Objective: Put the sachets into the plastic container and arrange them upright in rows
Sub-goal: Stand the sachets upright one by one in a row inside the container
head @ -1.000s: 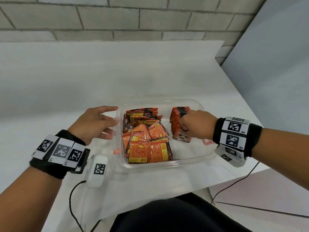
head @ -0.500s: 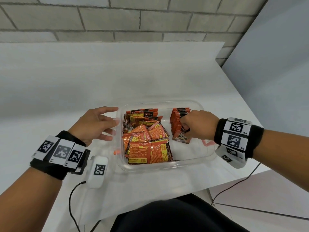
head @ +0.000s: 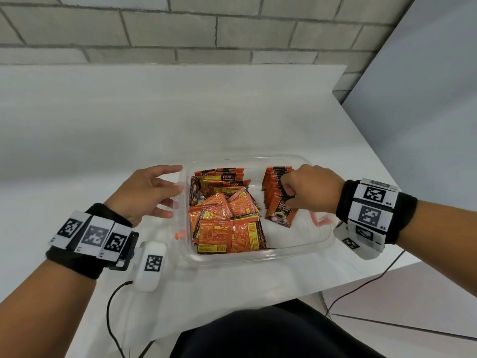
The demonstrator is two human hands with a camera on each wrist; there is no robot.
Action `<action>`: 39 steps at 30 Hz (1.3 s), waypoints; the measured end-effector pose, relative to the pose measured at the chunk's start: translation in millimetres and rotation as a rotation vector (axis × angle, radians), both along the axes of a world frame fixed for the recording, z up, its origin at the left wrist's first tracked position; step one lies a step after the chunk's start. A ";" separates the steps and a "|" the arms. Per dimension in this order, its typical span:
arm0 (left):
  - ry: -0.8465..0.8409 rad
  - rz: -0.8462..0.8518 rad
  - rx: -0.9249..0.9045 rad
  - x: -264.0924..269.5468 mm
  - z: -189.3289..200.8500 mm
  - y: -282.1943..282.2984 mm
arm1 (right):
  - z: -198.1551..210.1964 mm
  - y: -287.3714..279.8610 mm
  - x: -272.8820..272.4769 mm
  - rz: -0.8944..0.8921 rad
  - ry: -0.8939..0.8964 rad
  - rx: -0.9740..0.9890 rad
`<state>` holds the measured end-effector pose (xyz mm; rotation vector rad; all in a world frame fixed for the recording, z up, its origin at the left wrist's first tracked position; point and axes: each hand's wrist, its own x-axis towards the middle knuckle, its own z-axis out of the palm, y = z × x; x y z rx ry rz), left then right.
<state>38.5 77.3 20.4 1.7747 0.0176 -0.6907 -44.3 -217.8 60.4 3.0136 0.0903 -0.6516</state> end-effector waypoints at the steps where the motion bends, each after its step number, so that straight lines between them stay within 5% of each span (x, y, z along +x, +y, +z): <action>1: -0.001 -0.001 0.000 0.2 -0.2 0.1 | 0.9 1.6 -0.8 -0.016 -0.005 0.034; 7: -0.004 0.002 -0.004 -0.9 0.1 0.0 | -4.7 32.3 0.7 -0.166 0.144 0.440; 13: -0.007 0.009 -0.002 -2.7 -0.3 0.1 | -12.7 53.2 7.3 -0.208 0.226 0.473; 25: -0.007 0.013 -0.007 -3.4 -0.8 0.9 | -15.8 68.7 4.1 0.062 0.326 0.272; 39: 0.002 0.015 -0.014 -2.8 -2.2 1.7 | 15.2 34.0 14.4 -0.330 0.171 0.598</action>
